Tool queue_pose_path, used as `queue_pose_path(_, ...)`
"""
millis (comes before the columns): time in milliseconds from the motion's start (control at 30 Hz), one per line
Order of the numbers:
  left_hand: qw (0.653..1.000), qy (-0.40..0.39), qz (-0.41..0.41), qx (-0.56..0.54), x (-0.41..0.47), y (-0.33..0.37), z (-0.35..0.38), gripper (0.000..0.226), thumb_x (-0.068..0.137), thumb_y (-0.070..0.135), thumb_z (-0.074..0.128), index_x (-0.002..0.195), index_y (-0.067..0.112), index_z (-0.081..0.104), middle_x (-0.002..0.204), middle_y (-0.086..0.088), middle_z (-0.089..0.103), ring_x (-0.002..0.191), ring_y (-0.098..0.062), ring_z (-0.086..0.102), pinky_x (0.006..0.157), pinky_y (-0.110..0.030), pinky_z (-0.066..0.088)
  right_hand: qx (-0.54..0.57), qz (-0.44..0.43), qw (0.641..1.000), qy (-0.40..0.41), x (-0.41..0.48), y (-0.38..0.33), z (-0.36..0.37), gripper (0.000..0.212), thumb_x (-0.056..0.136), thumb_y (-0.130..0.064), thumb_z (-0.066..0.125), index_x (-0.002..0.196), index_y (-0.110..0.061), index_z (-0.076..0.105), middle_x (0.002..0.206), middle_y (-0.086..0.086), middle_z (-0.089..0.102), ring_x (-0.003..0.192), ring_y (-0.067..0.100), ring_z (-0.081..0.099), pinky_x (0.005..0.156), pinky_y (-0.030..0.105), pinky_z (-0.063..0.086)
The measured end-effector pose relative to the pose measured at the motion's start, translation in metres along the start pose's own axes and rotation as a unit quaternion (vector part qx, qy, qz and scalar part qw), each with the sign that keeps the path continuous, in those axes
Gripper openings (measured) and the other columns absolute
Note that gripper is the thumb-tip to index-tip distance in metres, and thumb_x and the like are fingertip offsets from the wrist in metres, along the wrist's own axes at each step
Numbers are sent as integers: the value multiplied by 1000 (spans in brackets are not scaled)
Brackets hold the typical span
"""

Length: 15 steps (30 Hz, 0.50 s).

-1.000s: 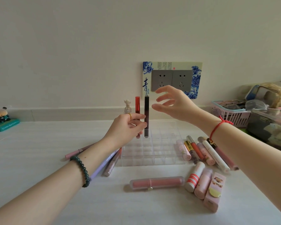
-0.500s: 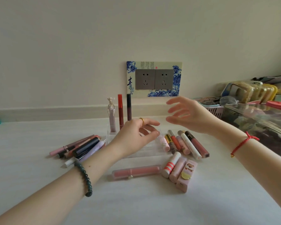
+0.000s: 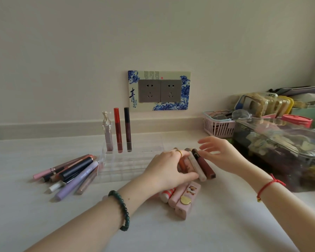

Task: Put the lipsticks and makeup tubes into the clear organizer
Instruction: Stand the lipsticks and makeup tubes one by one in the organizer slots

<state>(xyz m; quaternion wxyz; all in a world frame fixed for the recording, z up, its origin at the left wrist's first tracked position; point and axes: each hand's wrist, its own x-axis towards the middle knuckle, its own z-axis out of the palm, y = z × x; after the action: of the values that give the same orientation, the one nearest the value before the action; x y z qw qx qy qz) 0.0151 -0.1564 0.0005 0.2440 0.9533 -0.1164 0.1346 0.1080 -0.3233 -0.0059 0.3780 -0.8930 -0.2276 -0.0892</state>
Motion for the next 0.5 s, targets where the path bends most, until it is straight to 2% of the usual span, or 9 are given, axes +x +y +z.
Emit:
queue_pose_path(100, 998, 3, 6, 60, 8, 4, 11, 69, 72, 58, 62, 132, 28, 42, 121, 3, 56, 116, -17, 47, 96, -31, 35, -18, 5, 1000, -4, 1, 9, 2, 33, 83, -23, 63, 115, -23, 55, 111, -1, 62, 97, 11, 57, 82, 24, 48)
queue_pose_path(267, 993, 3, 28, 110, 19, 11, 24, 74, 74, 59, 58, 135, 25, 36, 134, 3, 47, 123, -18, 39, 99, -32, 27, -35, 10, 999, -26, 2, 16, 9, 35, 87, -24, 59, 121, -25, 52, 123, -1, 57, 109, 12, 51, 88, 23, 41)
queue_pose_path(500, 990, -23, 17, 140, 27, 14, 32, 76, 74, 58, 59, 135, 20, 35, 135, -1, 45, 123, -22, 39, 99, -35, 28, -51, -1, 998, -34, 3, 10, 16, 34, 89, -25, 54, 123, -23, 51, 125, 0, 57, 117, 17, 50, 98, 30, 42)
